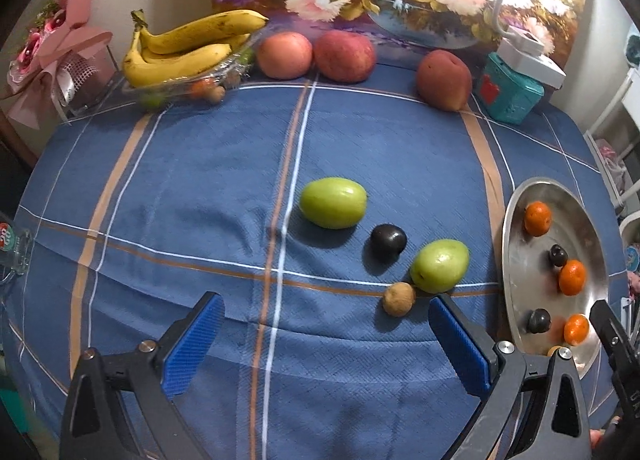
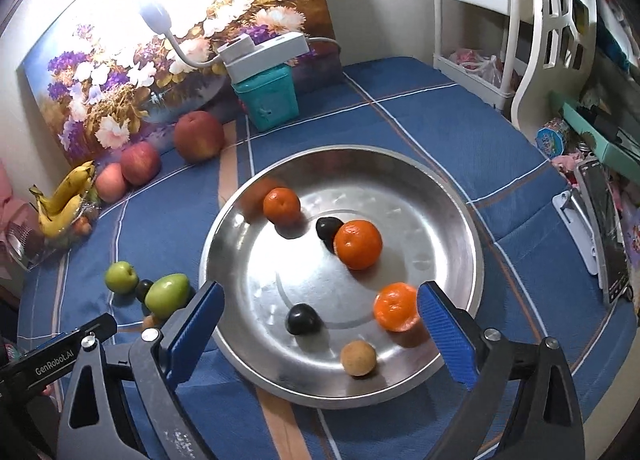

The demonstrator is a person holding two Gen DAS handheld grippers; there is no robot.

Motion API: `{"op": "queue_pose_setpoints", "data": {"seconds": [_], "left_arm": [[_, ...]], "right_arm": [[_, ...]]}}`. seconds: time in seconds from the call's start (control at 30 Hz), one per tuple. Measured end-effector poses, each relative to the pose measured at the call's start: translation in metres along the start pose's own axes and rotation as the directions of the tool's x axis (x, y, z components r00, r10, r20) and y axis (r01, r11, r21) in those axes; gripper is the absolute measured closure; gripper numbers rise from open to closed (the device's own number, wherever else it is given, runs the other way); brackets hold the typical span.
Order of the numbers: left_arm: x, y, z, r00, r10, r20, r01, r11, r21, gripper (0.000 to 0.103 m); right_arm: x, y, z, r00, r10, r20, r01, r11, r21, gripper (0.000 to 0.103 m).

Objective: Organize fruits
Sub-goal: 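Withdraw both open tools from the plate back to the remaining fruits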

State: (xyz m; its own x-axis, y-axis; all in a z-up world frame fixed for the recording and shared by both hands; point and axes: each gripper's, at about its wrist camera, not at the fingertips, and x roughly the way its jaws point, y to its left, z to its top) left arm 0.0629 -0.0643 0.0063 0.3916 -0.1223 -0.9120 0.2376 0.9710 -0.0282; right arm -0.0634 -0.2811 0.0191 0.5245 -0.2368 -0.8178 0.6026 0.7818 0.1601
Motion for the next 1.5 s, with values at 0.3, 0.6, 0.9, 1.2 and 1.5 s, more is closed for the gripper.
{"op": "queue_pose_setpoints", "data": {"seconds": [0.3, 0.6, 0.9, 1.2, 1.5], "left_arm": [[-0.005, 0.022, 0.012, 1.000, 0.009, 0.016, -0.009, 1.000, -0.015, 0.000], [-0.007, 0.055, 0.026, 0.994, 0.090, 0.055, -0.089, 0.996, -0.013, 0.000], [-0.005, 0.079, 0.040, 0.987, 0.141, 0.076, -0.138, 0.990, -0.039, 0.000], [-0.004, 0.090, 0.056, 0.990, 0.092, 0.109, -0.082, 0.992, -0.094, 0.000], [0.009, 0.066, 0.068, 0.992, -0.029, 0.126, 0.037, 0.998, -0.058, 0.000]], "right_arm": [[0.004, 0.017, 0.000, 1.000, 0.001, -0.025, -0.002, 1.000, -0.012, 0.006], [0.016, 0.045, 0.010, 0.996, -0.040, -0.076, 0.037, 0.999, -0.037, 0.006], [0.021, 0.100, 0.022, 0.994, -0.017, -0.106, 0.009, 0.997, -0.072, 0.006], [0.036, 0.146, 0.011, 0.984, 0.097, -0.149, -0.124, 0.975, -0.186, 0.006], [0.055, 0.150, 0.012, 0.972, 0.112, -0.205, -0.153, 0.968, -0.198, 0.006]]}}
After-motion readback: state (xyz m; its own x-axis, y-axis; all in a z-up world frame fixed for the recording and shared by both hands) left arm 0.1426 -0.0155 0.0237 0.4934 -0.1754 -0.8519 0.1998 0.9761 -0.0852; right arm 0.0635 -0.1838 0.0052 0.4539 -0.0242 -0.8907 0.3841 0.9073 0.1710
